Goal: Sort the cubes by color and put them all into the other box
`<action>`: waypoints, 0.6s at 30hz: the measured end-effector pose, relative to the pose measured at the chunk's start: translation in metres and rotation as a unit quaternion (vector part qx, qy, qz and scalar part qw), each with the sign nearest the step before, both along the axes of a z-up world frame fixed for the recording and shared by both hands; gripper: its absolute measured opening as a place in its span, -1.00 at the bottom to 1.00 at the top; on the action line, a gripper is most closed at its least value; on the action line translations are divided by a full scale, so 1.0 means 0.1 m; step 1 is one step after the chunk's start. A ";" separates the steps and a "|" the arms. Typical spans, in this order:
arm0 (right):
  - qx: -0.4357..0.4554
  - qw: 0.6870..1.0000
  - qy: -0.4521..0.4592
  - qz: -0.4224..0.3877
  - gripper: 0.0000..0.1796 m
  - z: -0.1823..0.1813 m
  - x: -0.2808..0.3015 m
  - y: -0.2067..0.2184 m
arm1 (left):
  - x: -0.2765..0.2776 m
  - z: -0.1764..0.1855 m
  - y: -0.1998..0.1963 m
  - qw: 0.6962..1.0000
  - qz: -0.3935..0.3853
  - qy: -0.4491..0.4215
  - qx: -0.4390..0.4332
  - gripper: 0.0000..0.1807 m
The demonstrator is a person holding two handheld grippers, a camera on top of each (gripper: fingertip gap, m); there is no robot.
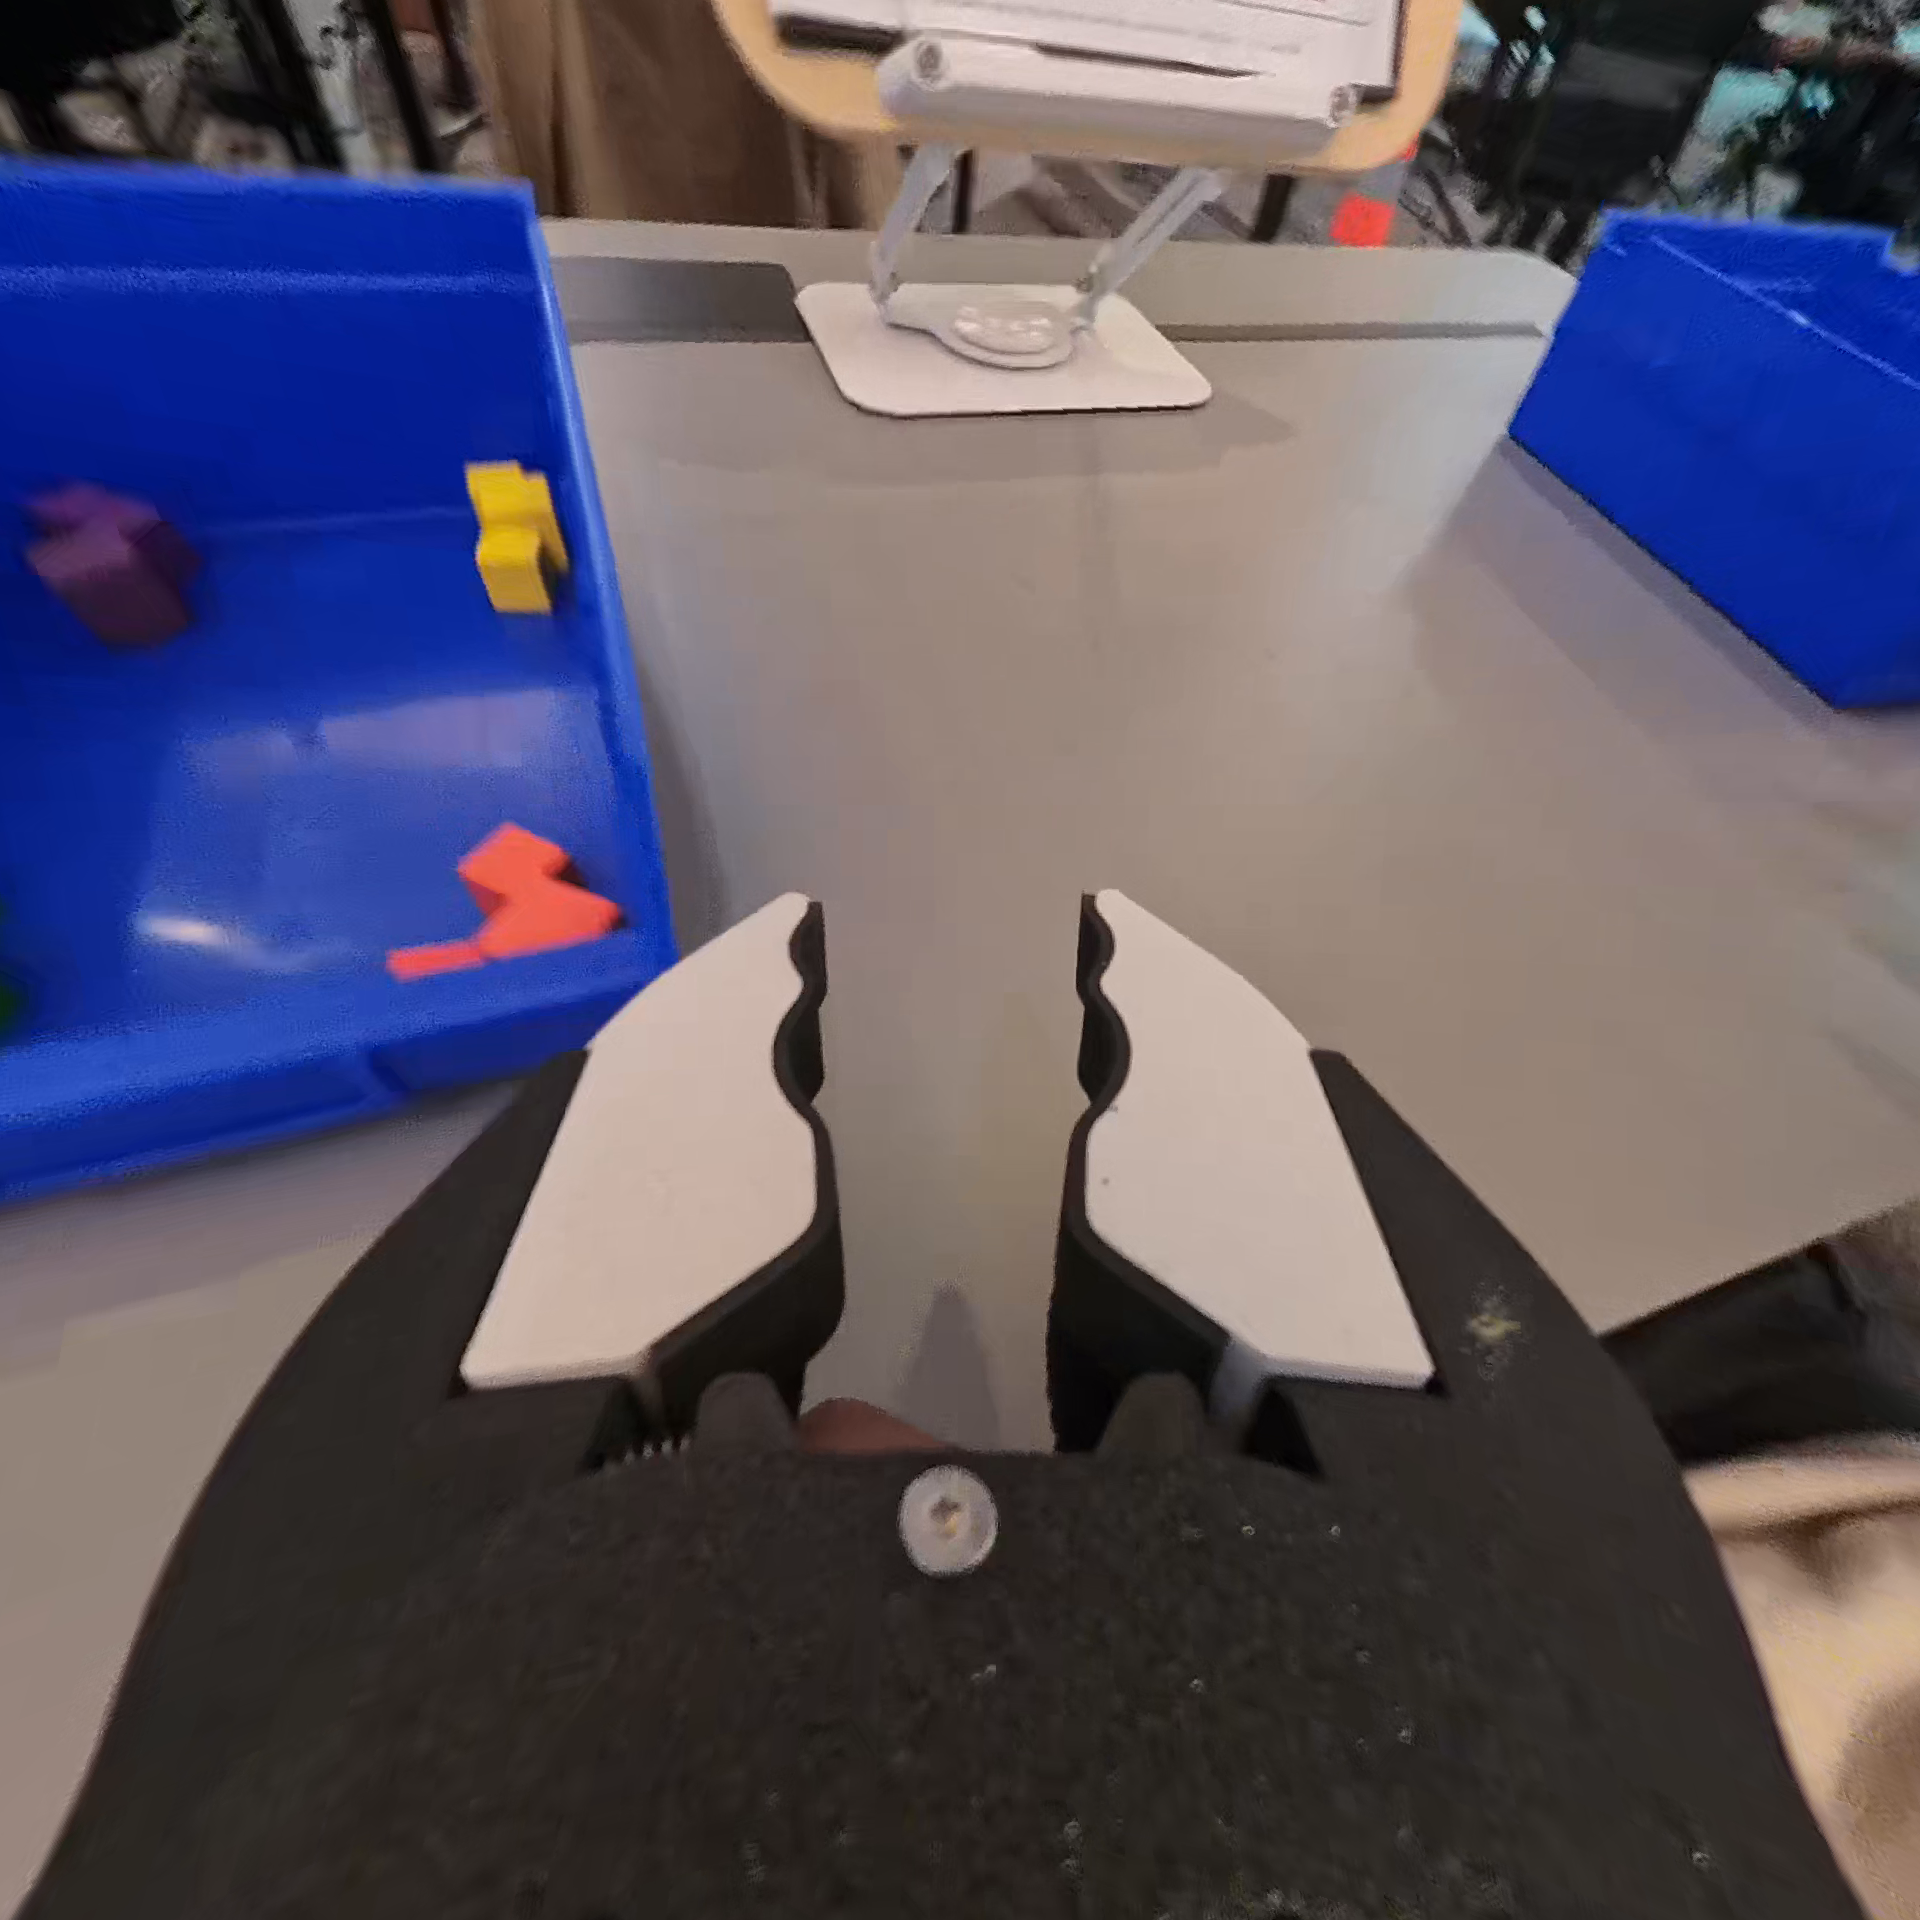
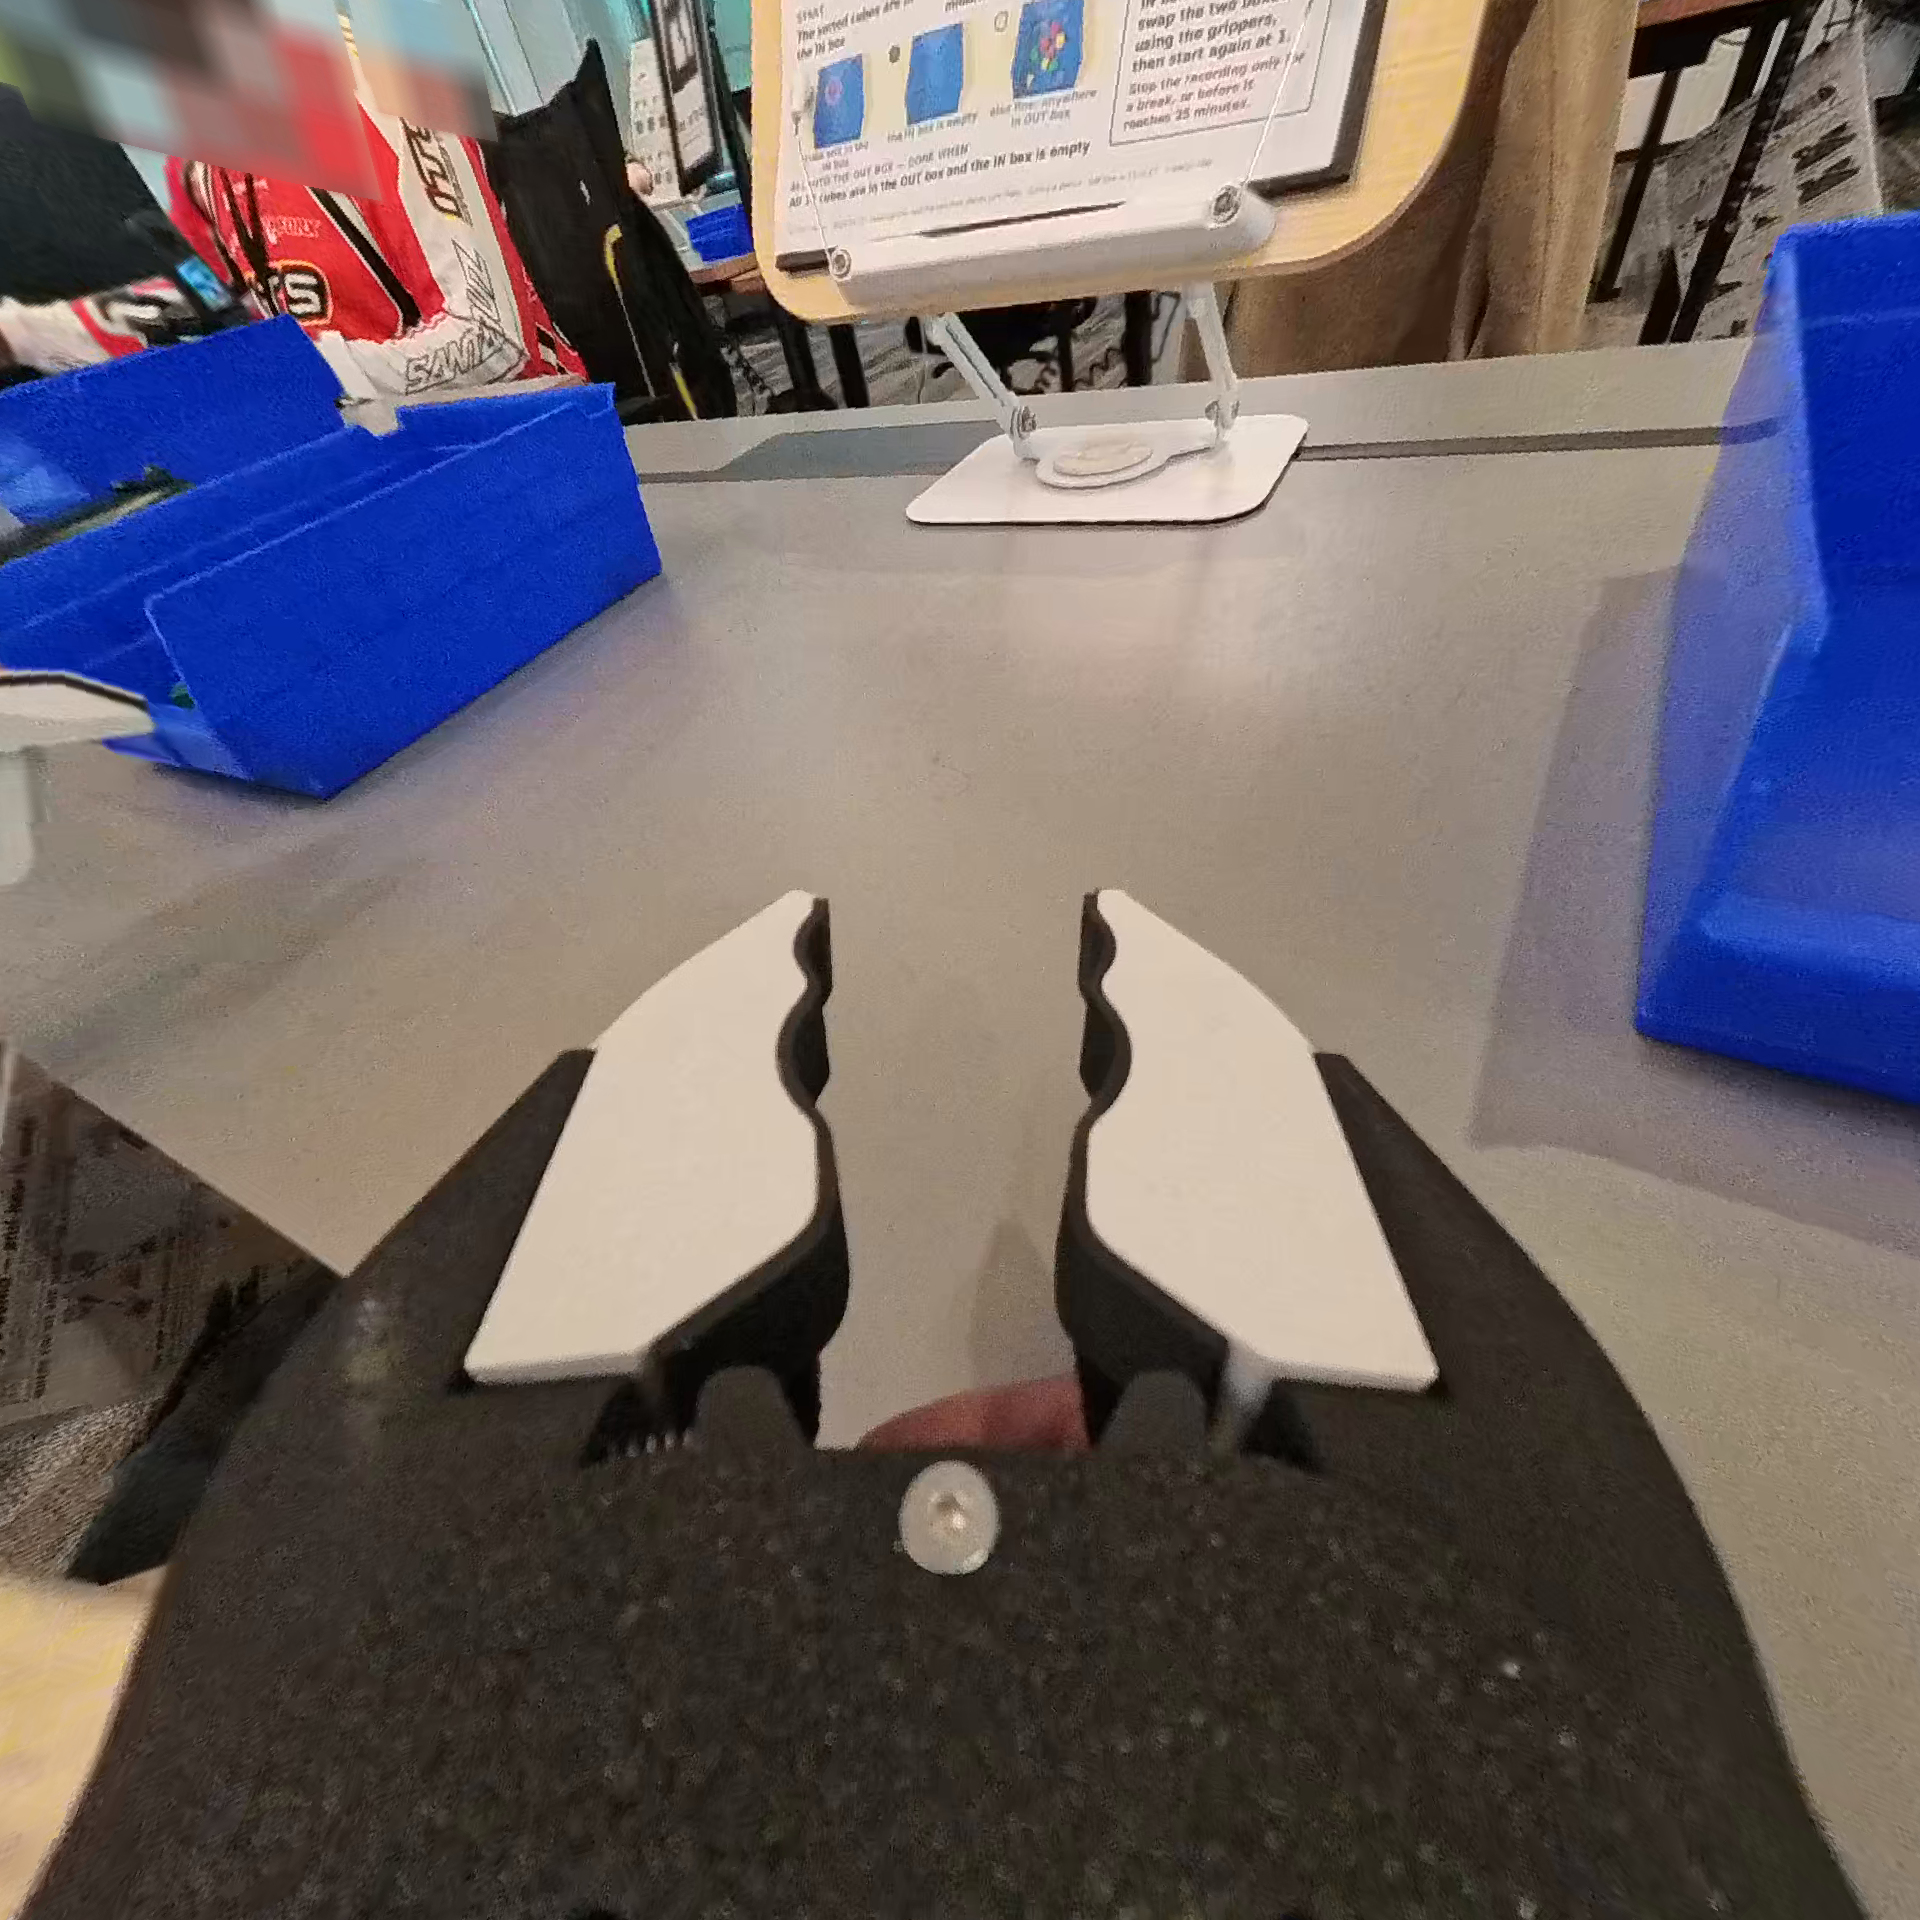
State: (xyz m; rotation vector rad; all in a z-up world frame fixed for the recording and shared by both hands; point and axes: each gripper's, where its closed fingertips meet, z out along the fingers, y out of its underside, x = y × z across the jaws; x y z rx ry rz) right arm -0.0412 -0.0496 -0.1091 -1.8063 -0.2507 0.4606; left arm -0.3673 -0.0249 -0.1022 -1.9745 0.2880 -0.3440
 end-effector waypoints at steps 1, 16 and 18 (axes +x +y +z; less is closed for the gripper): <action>0.002 1.000 0.004 0.002 -0.50 0.02 0.00 -0.02 | -0.10 0.10 0.02 1.000 -0.015 0.023 0.002 -0.51; -0.020 0.998 -0.052 0.035 -0.55 -0.23 -0.20 -0.05 | -1.03 -0.56 0.93 0.890 -0.070 0.159 -0.421 -0.36; -0.019 0.997 -0.062 0.036 -0.56 -0.25 -0.21 -0.05 | -0.94 -0.60 0.93 0.888 -0.086 0.148 -0.428 -0.36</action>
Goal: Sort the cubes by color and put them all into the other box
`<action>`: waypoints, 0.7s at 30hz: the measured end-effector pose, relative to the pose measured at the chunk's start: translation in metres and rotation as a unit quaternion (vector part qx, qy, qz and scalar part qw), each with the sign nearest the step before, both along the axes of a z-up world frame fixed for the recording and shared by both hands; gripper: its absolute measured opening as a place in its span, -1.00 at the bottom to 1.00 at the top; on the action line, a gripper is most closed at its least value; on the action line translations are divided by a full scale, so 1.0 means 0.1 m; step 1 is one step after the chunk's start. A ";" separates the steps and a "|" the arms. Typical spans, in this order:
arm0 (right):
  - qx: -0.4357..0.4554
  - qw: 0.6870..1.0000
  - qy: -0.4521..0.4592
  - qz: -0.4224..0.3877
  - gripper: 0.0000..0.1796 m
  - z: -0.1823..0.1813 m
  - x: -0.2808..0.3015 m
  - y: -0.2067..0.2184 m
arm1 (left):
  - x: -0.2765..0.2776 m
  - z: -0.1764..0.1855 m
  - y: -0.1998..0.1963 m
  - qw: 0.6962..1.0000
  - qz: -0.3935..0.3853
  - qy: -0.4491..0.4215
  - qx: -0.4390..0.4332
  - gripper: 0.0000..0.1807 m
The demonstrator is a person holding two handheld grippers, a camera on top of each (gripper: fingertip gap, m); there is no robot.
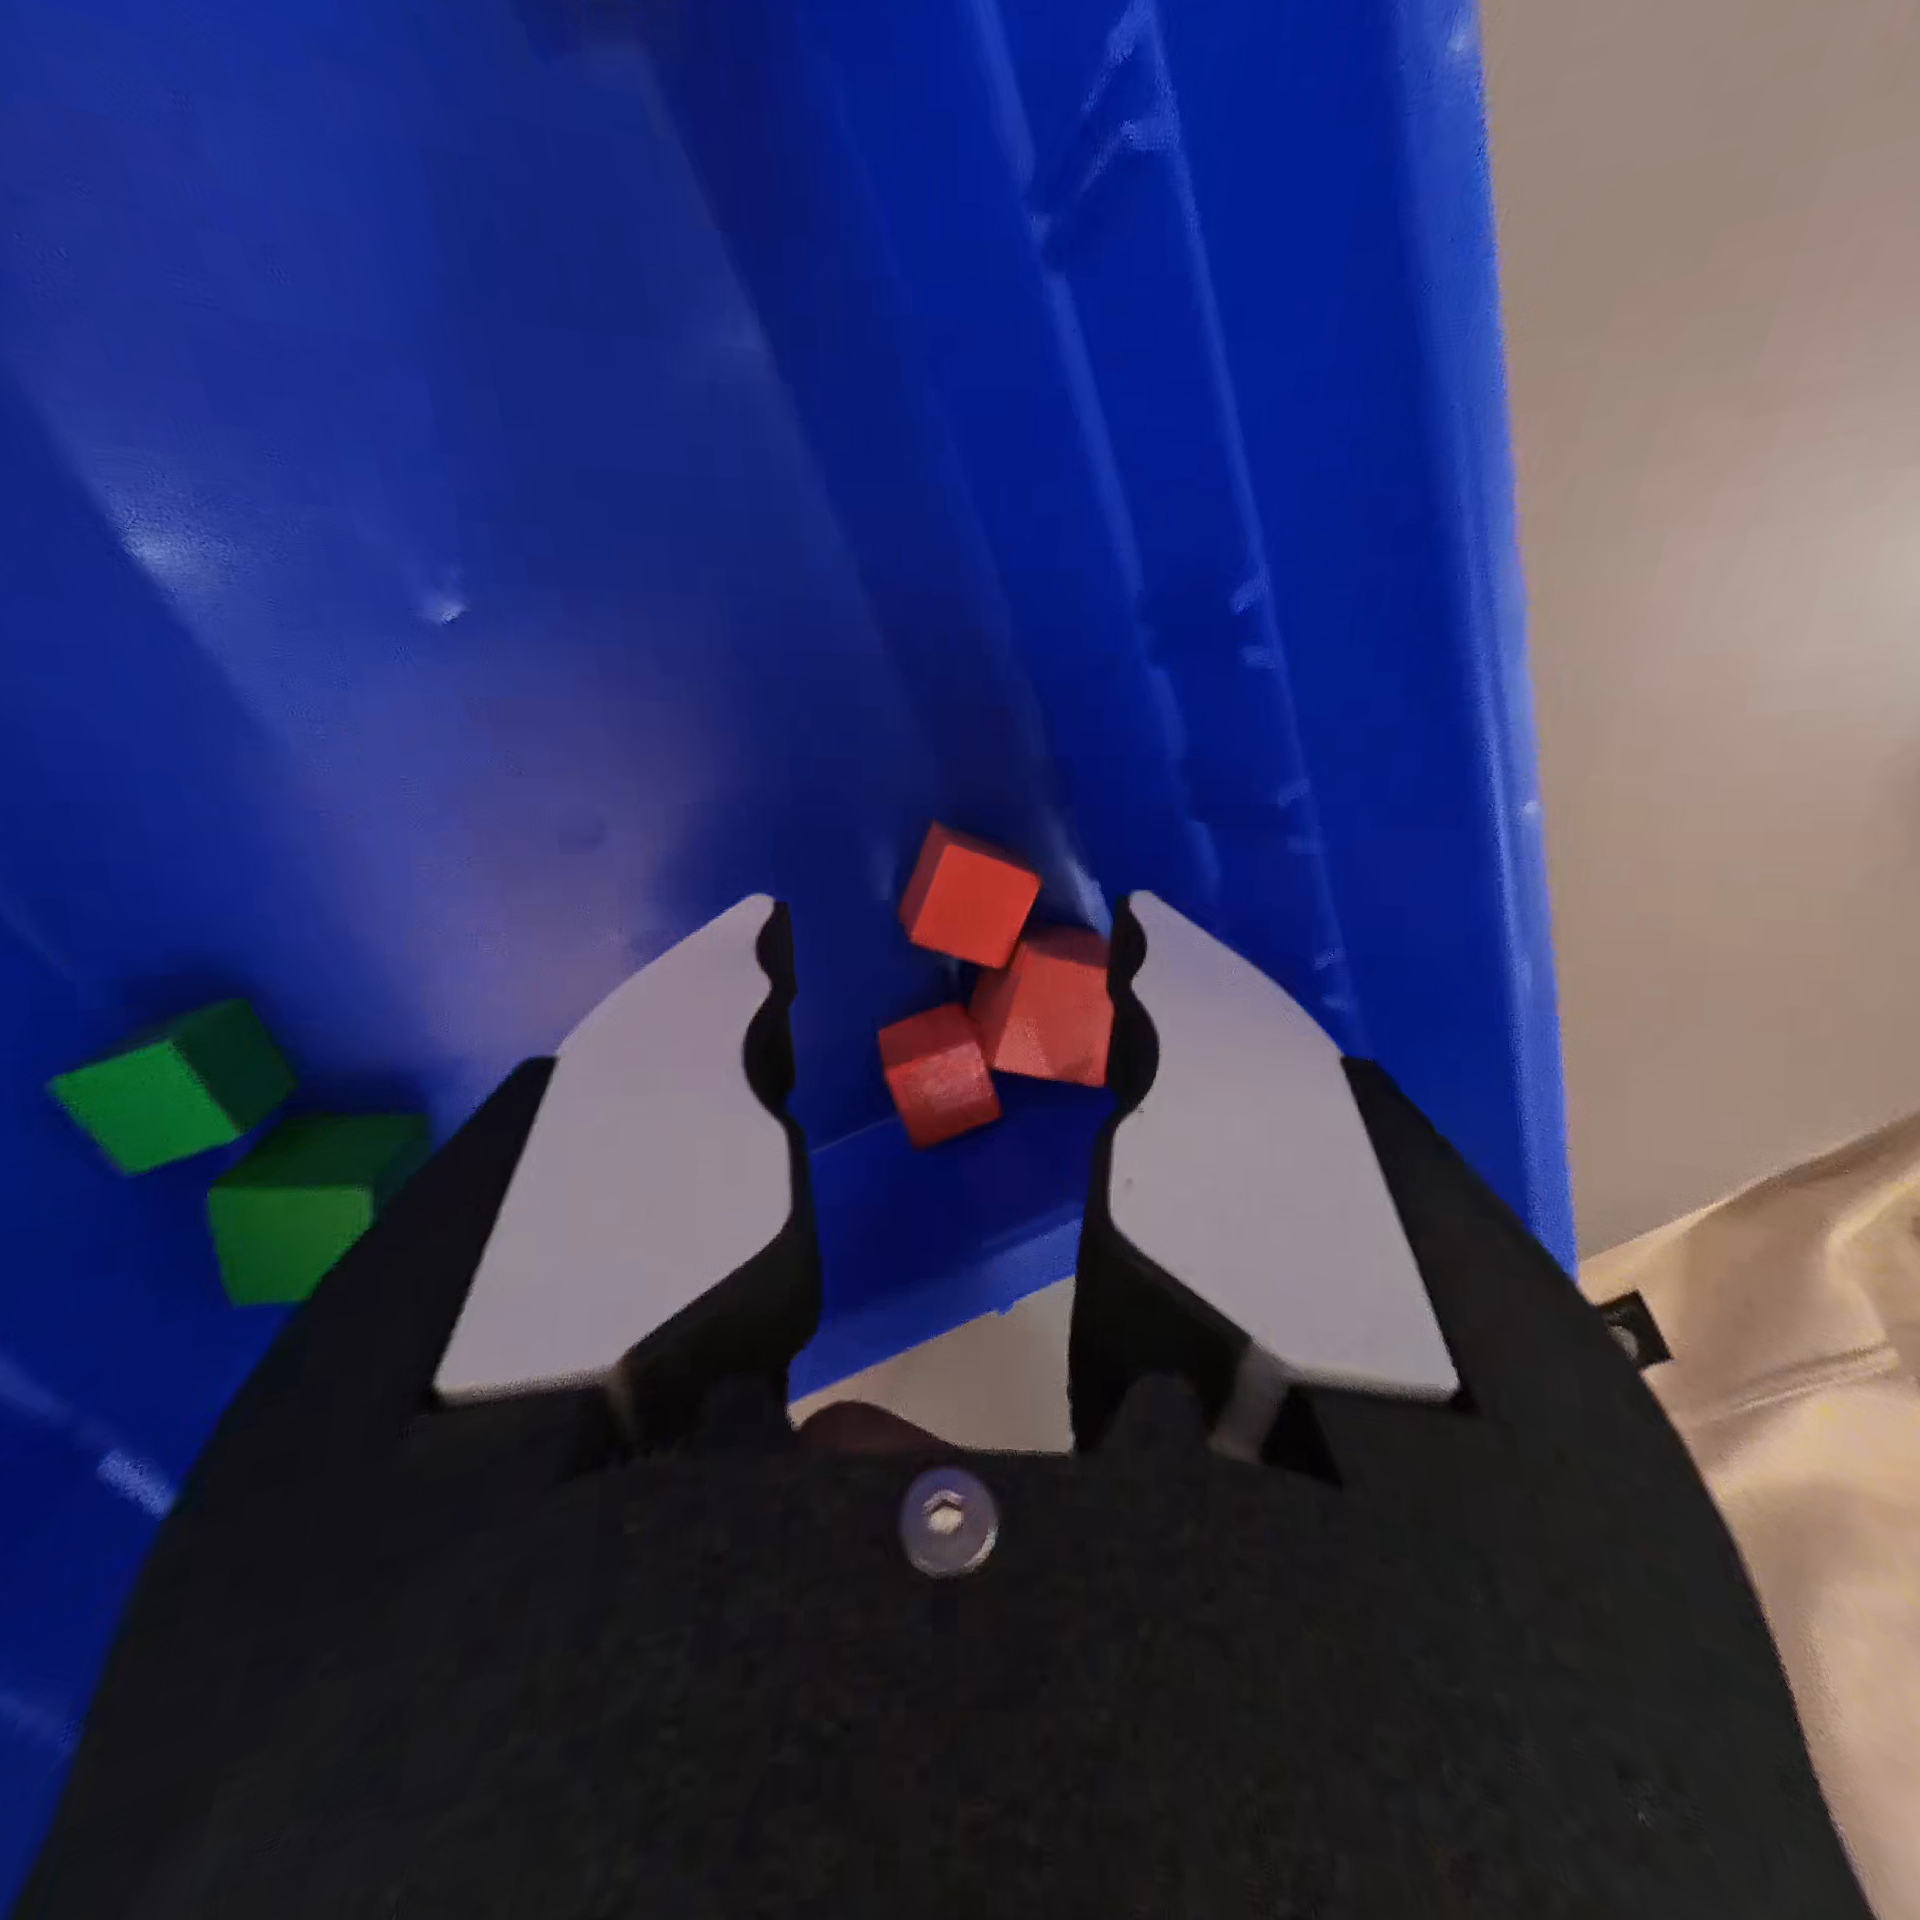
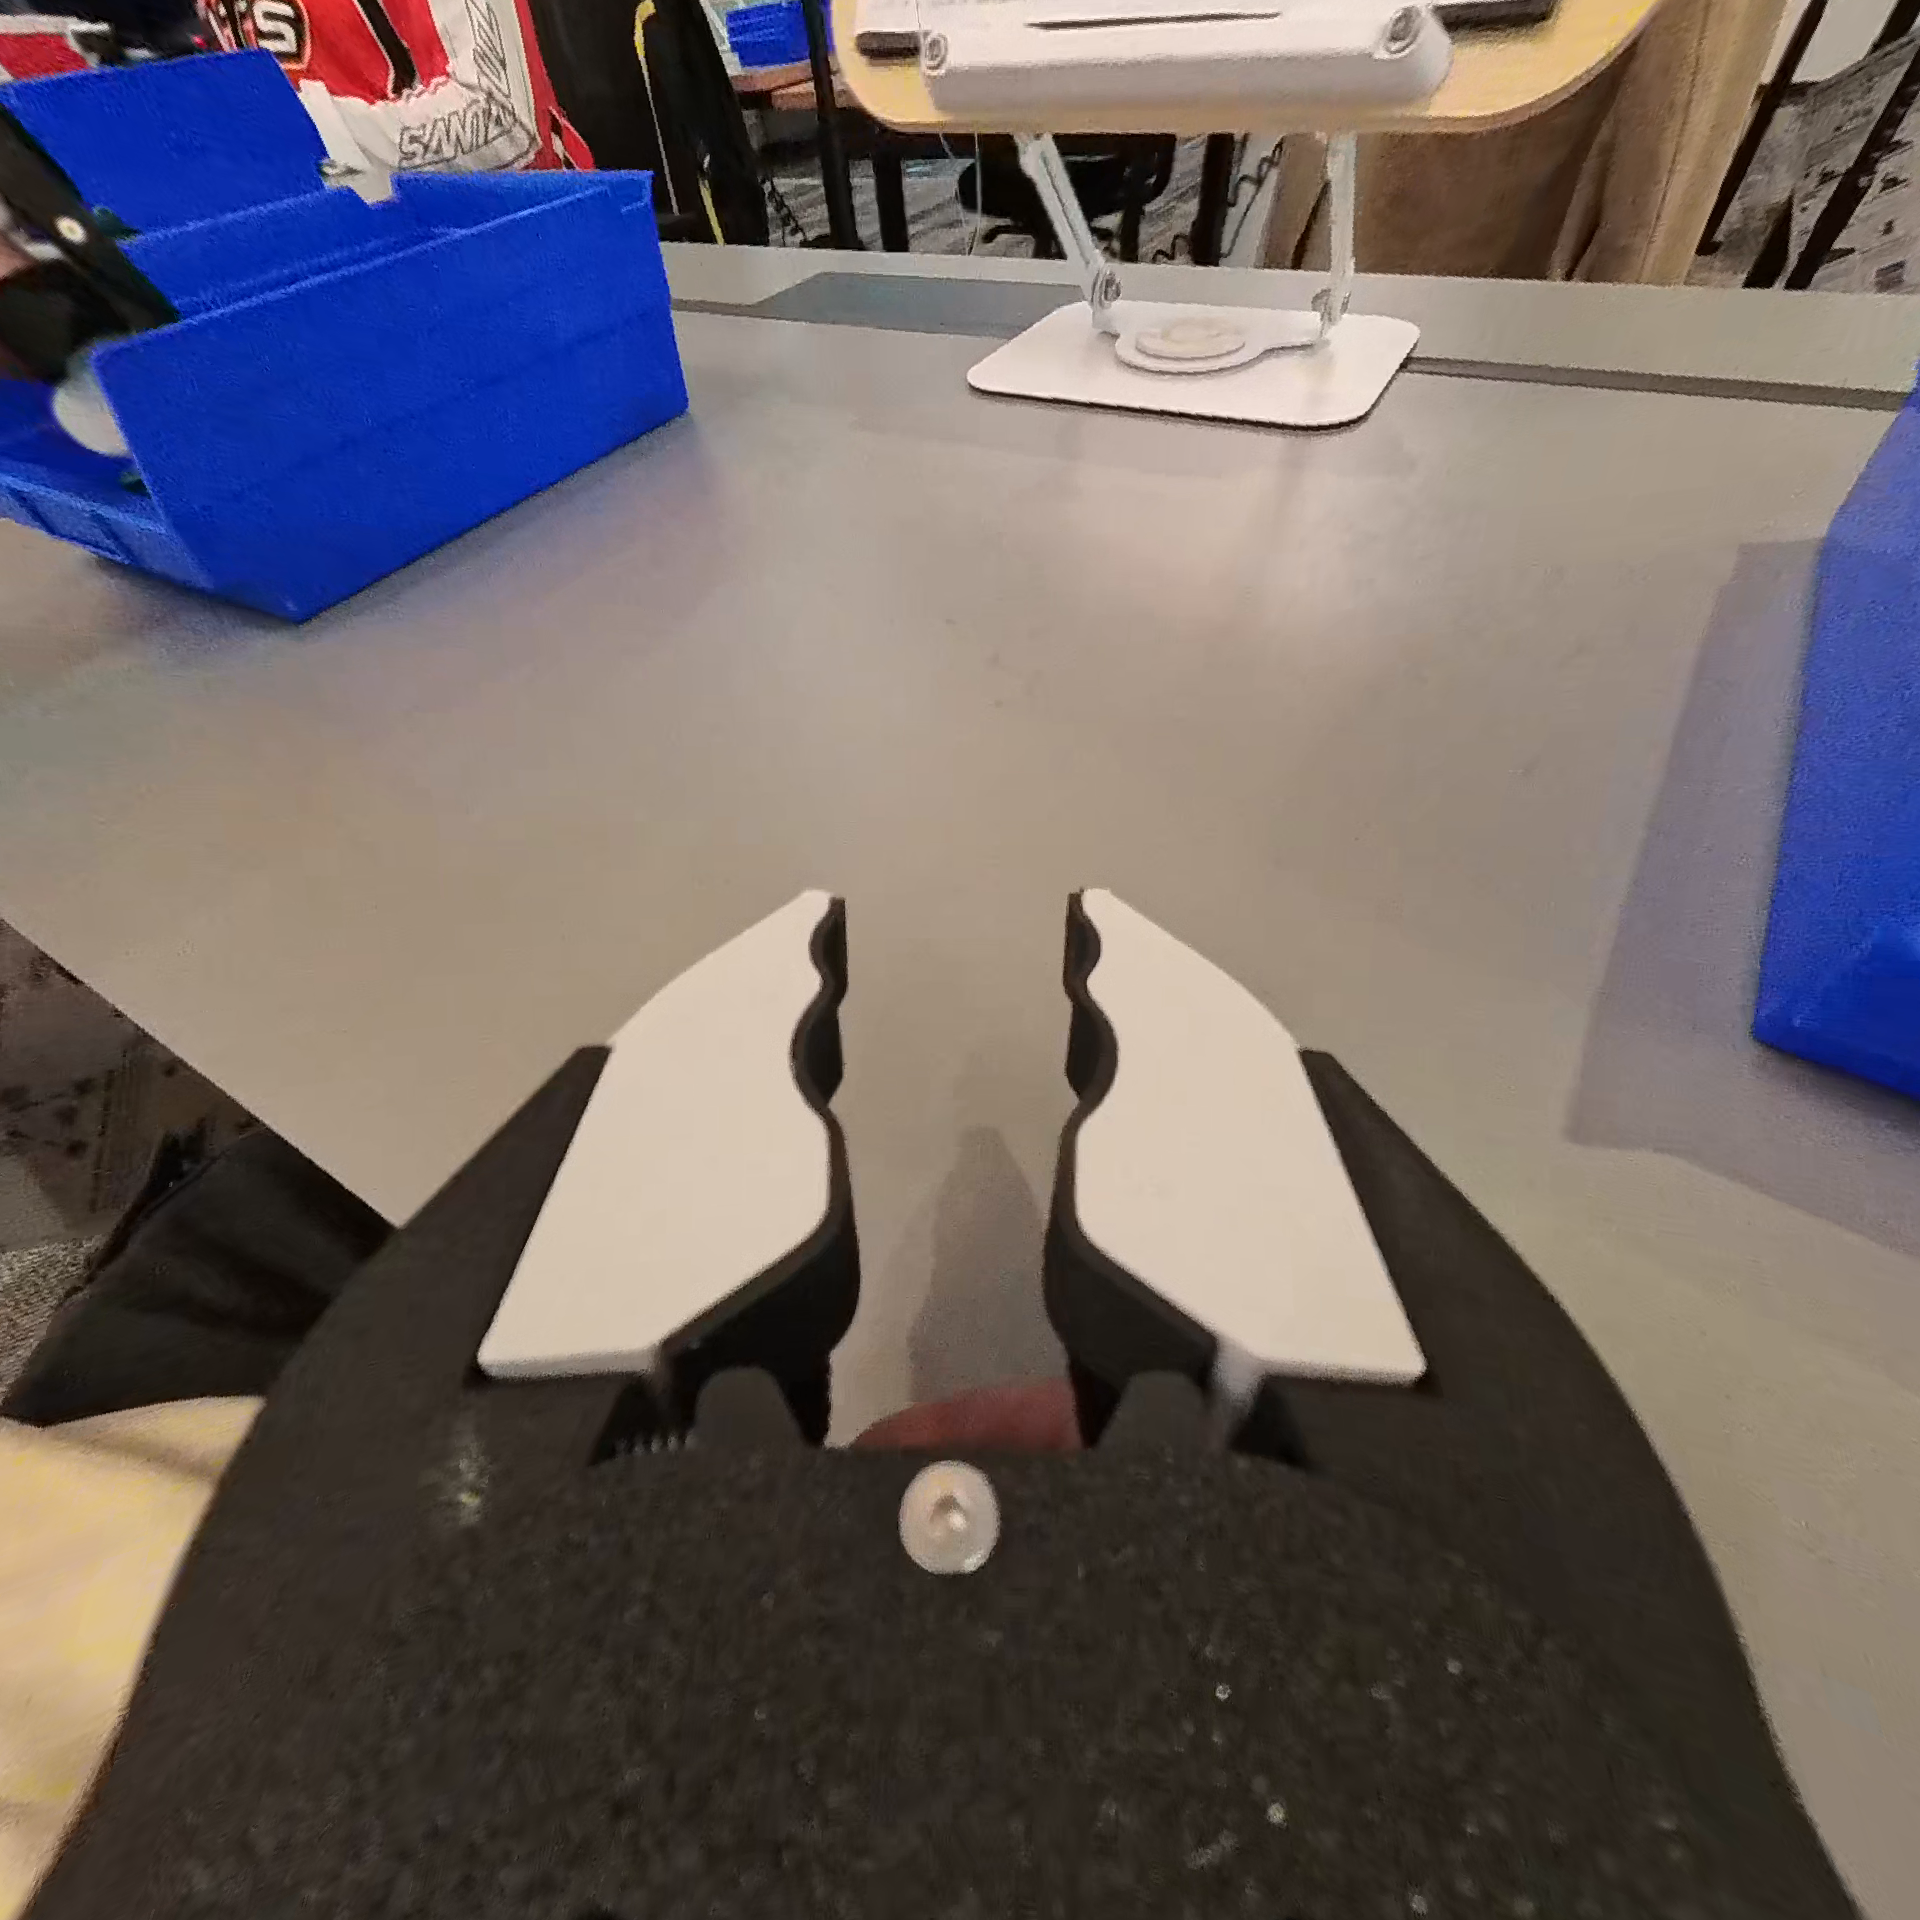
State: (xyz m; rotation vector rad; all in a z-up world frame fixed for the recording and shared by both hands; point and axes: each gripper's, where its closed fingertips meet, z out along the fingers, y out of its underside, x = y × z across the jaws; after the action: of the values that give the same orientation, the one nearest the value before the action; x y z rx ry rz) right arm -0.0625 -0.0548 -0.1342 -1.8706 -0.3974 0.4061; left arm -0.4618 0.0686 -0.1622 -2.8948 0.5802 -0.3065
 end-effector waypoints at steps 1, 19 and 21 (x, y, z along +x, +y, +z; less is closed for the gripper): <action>0.001 1.000 -0.004 0.002 -0.56 0.00 0.00 -0.01 | 0.03 -0.03 0.00 1.000 -0.001 -0.006 -0.005 -0.37; 0.004 1.000 0.018 0.001 -0.59 0.11 0.15 0.00 | -0.08 0.91 0.15 0.963 -0.041 -0.141 0.226 -0.76; -0.007 0.998 0.061 0.011 -0.59 0.21 0.17 0.05 | 0.13 1.16 0.00 0.927 -0.080 -0.242 0.277 -0.77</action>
State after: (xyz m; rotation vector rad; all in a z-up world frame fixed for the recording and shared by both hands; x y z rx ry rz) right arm -0.0455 -0.0503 -0.1134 -1.8446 -0.3345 0.5367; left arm -0.4492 0.0690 -0.0458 -2.1262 0.6752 -0.7197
